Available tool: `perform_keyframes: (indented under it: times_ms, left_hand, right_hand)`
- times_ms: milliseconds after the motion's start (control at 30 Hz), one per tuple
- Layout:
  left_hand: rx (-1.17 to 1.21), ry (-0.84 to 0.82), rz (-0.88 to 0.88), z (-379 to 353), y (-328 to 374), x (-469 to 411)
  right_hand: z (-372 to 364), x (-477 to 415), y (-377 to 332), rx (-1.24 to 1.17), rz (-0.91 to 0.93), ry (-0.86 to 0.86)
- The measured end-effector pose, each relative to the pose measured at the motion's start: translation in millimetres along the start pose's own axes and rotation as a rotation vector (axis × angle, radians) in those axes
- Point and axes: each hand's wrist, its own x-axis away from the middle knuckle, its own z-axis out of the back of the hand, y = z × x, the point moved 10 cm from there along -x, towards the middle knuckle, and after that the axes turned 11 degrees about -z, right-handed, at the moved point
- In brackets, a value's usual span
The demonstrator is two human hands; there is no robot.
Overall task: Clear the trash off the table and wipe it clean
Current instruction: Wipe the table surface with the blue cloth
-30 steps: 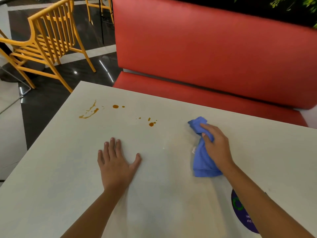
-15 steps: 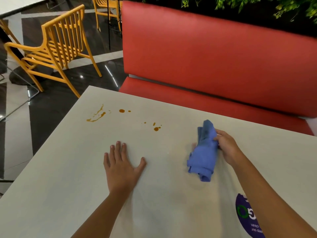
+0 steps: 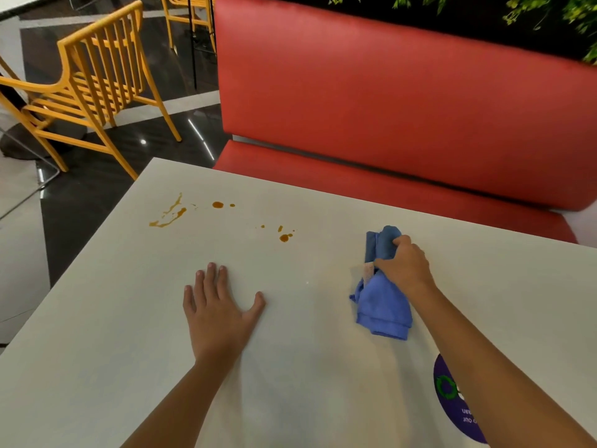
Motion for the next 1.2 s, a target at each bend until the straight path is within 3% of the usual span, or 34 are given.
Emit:
perform_keyframes:
  times_ms: [167,200,267,333,433,533,600,800,1067,1200]
  left_hand:
    - [0.005,0.007,0.008,0,-1,0]
    - [0.004,0.008,0.007,0,-1,0]
    - [0.003,0.006,0.006,0,-1,0]
    - [0.005,0.006,0.006,0,0,0]
    - [0.01,0.003,0.005,0,0,0]
    - [0.011,0.008,0.003,1,0,0]
    - [0.014,0.01,0.005,1,0,0]
    - [-0.007,0.002,0.006,-1,-1,-1]
    - [-0.021,-0.022,-0.007,-3,-1,0]
    - [-0.025,-0.019,-0.004,-3,-1,0]
  right_hand:
    - [20,-3,23,-0.677,-0.158,-0.344]
    - [24,-6,30,-0.713,-0.178,-0.366]
    - [30,-20,53,-0.584,-0.201,-0.287]
    - [38,-30,70,-0.334,-0.196,-0.103]
    - [37,-27,53,0.001,0.068,0.106]
    - [13,-14,30,0.27,0.338,0.181]
    - [-19,-16,30,0.436,0.398,0.169]
    - [-39,1,3,0.315,0.259,0.239]
    - [-36,28,18,0.234,0.599,0.167]
    - [-11,9,33,0.096,0.49,0.187]
